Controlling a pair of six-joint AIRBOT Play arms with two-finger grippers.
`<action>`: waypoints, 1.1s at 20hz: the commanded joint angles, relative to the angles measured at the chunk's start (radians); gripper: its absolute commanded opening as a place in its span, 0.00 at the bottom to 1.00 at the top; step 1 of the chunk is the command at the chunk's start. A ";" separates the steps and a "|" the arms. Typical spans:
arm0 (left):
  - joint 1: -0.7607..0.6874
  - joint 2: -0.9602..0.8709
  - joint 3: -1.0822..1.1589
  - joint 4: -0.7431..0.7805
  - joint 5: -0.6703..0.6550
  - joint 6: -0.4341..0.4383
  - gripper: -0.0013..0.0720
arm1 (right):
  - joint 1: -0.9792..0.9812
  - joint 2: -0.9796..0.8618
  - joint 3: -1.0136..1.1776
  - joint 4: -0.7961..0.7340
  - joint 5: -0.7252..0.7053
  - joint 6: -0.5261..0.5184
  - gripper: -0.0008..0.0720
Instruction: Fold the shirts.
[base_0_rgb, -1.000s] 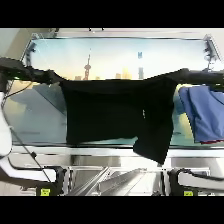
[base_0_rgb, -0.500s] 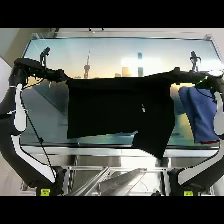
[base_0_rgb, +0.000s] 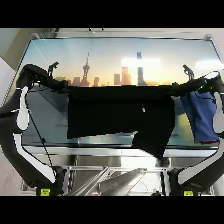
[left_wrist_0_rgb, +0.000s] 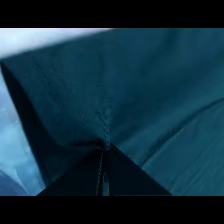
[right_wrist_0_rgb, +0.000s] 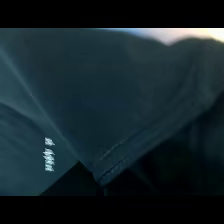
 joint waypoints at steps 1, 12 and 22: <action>-0.018 -0.001 -0.046 0.053 -0.016 -0.011 0.05 | 0.022 -0.001 -0.009 -0.126 -0.071 0.015 0.04; -0.054 0.000 -0.044 0.131 -0.058 -0.044 0.05 | 0.040 -0.001 -0.009 -0.163 -0.147 0.036 0.04; -0.041 0.008 0.134 0.148 0.164 -0.144 0.77 | 0.054 0.071 0.005 -0.187 -0.117 0.071 0.46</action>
